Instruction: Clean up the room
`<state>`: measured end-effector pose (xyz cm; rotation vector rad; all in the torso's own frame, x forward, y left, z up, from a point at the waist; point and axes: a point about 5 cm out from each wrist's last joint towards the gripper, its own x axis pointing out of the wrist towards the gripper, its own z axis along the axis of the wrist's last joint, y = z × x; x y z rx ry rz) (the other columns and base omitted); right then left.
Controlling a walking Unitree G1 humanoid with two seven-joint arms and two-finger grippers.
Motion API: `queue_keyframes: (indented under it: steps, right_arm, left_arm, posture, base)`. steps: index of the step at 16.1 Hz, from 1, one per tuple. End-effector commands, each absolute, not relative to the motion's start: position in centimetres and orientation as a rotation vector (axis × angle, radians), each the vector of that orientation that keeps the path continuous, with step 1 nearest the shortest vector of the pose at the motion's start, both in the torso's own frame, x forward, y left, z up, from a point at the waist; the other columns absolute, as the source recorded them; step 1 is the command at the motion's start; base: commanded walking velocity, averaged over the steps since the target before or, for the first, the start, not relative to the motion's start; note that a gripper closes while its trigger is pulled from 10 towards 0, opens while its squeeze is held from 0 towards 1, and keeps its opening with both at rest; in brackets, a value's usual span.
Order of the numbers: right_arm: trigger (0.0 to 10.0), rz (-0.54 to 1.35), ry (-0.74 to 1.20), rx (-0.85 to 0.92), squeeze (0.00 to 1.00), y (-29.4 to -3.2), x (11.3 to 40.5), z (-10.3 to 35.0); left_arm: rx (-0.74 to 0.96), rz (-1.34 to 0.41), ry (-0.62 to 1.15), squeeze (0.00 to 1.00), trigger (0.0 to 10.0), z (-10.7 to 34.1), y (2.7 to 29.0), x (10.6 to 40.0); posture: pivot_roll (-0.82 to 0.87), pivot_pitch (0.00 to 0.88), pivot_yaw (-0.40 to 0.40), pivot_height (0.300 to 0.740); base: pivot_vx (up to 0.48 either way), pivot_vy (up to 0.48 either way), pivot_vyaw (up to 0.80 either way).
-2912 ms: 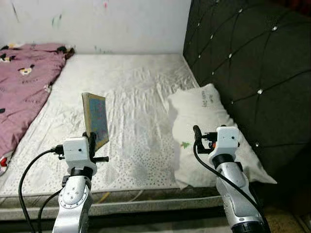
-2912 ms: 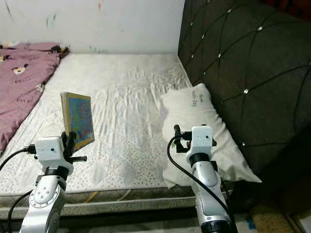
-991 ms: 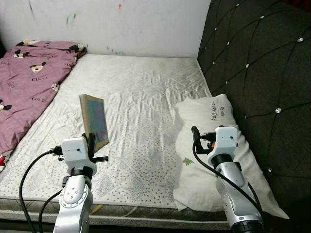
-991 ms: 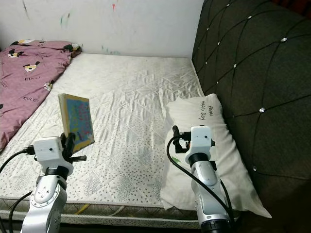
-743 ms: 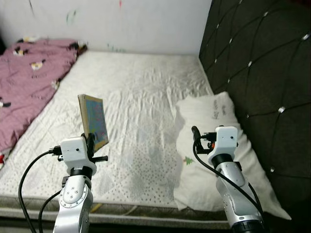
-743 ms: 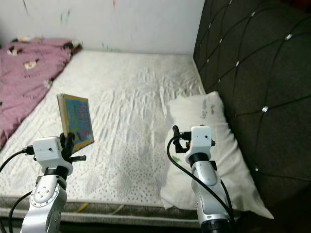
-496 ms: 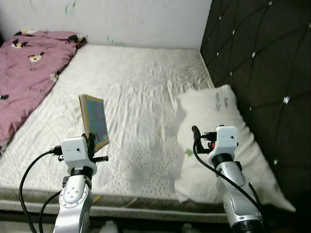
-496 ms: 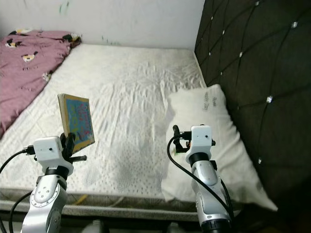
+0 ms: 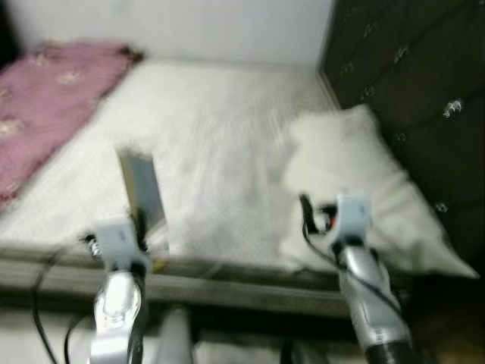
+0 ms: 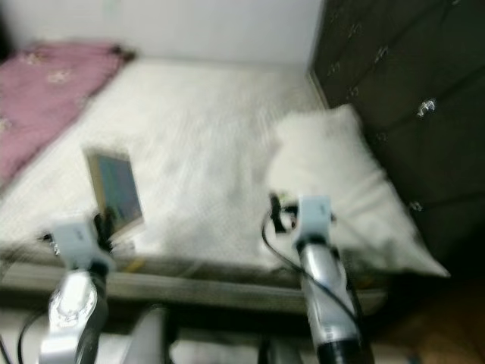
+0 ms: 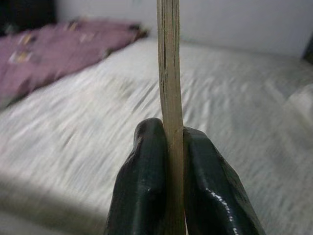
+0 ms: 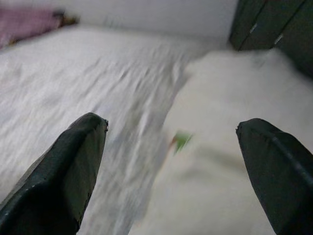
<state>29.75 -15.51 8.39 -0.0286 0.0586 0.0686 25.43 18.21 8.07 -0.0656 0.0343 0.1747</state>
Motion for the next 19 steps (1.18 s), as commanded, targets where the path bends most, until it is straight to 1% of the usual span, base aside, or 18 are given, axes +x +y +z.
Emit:
queue_keyframes:
  steps: [1,4,7,8,10,13,15,18,19]
  right_arm:
    - [10.0,0.085,0.029,-0.026,0.00,-15.2,30.3,9.2]
    - [10.0,0.090,0.027,-0.029,0.00,-15.1,30.3,9.2]
    - [10.0,0.094,0.023,-0.028,0.00,-15.0,30.5,9.4]
    - [10.0,0.093,0.020,-0.027,0.00,-15.1,30.5,9.5]
    - [10.0,0.093,0.018,-0.025,0.00,-15.1,30.4,9.6]
    - [10.0,0.094,0.020,-0.025,0.00,-15.1,30.3,9.6]
    - [10.0,0.104,0.019,-0.020,0.00,-15.0,30.3,9.6]
    - [10.0,0.103,0.022,-0.028,0.00,-15.1,30.3,9.6]
    - [10.0,0.104,0.022,-0.028,0.00,-15.1,30.3,9.6]
  left_arm:
    - [-0.059,0.177,-0.039,0.00,10.0,9.7,18.4,26.2]
    - [-0.060,0.178,-0.049,0.00,10.0,9.9,18.5,26.1]
    - [-0.068,0.175,-0.054,0.00,10.0,10.1,18.5,26.2]
    - [-0.077,0.167,-0.057,0.00,10.0,10.3,18.4,26.3]
    - [-0.080,0.165,-0.061,0.00,10.0,10.5,18.4,26.3]
    - [-0.090,0.163,-0.075,0.00,10.0,10.9,18.1,26.7]
    - [-0.094,0.160,-0.076,0.00,10.0,11.0,18.0,26.7]
    - [-0.098,0.165,-0.075,0.00,10.0,11.0,18.0,26.8]
    - [-0.103,0.168,-0.077,0.00,10.0,11.0,18.0,26.7]
  posture:
    - [0.04,0.027,-0.029,0.630]
    - [0.04,0.029,-0.031,0.630]
    - [0.03,0.054,-0.034,0.625]
    - [0.03,0.075,-0.038,0.610]
    - [0.03,0.079,-0.038,0.595]
    - [0.02,0.092,-0.039,0.590]
    - [0.02,0.095,-0.040,0.572]
    - [0.02,0.100,-0.043,0.532]
    - [0.02,0.100,-0.043,0.527]
  base:
    - [0.000,0.000,0.00]
    - [0.000,0.000,0.00]
    - [0.000,0.000,0.00]
    - [0.000,0.000,0.00]
    - [0.000,0.000,0.00]
    - [0.000,0.000,0.00]
    - [0.000,0.000,0.00]
    - [0.000,0.000,0.00]
    - [0.000,0.000,0.00]
